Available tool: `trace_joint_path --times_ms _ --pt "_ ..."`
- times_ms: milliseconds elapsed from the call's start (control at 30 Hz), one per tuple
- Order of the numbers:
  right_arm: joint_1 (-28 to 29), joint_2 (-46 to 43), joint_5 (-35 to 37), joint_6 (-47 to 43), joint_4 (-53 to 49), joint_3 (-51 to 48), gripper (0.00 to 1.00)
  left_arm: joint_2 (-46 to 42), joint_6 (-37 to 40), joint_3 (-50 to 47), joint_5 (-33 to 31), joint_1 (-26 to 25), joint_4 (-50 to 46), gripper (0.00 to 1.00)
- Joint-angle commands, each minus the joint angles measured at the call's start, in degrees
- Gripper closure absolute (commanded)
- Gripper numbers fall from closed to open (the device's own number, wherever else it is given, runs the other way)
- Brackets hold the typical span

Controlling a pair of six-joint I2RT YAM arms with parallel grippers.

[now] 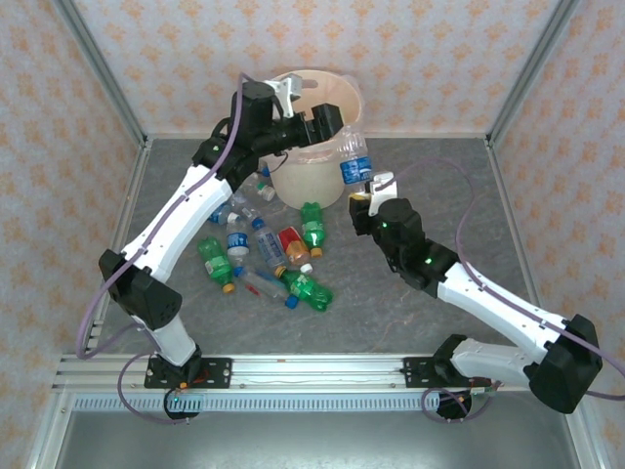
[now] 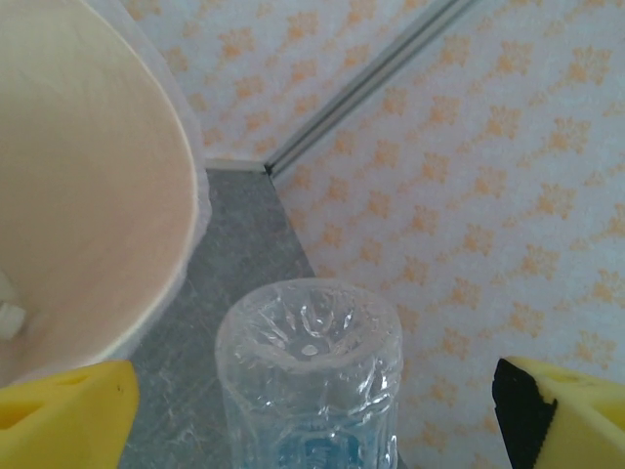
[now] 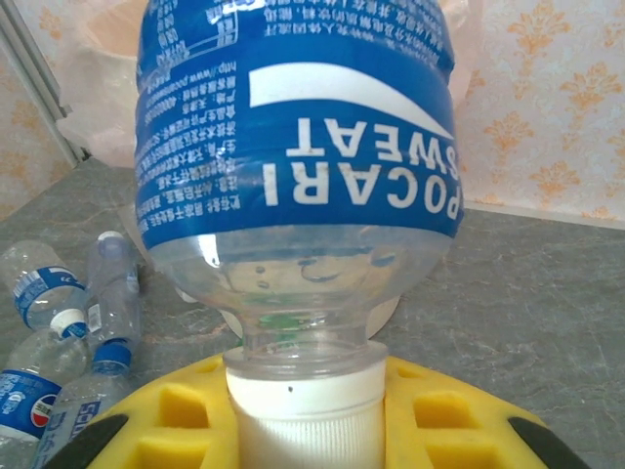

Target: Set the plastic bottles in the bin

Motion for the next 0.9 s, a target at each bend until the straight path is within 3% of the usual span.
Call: trace_joint_path --times_ms 0,200,600,733,867 --pt "1.4 -1.0 2.8 -1.9 1.5 2.2 0.81 1.6 1.6 2.4 3.1 -0.9 -2.4 0.06" --pt "4.0 -1.5 4.6 -2.4 1.2 2.3 0.81 3.8 1.8 4.2 4.1 -2.1 -5.0 0.1" --pt "5.0 -1.9 6.8 -1.7 0.7 1.2 0.8 3.8 1.9 5.5 5.0 -2.4 -6.0 0.37" --pt "5.0 -2.0 6.9 -1.4 0.6 1.1 0.75 3.6 1.8 5.6 4.1 -2.4 -5.9 0.48" --pt "4.9 -2.1 7.2 -1.2 0.6 1.0 0.66 3.3 1.8 5.7 3.1 -2.4 -5.5 0.48"
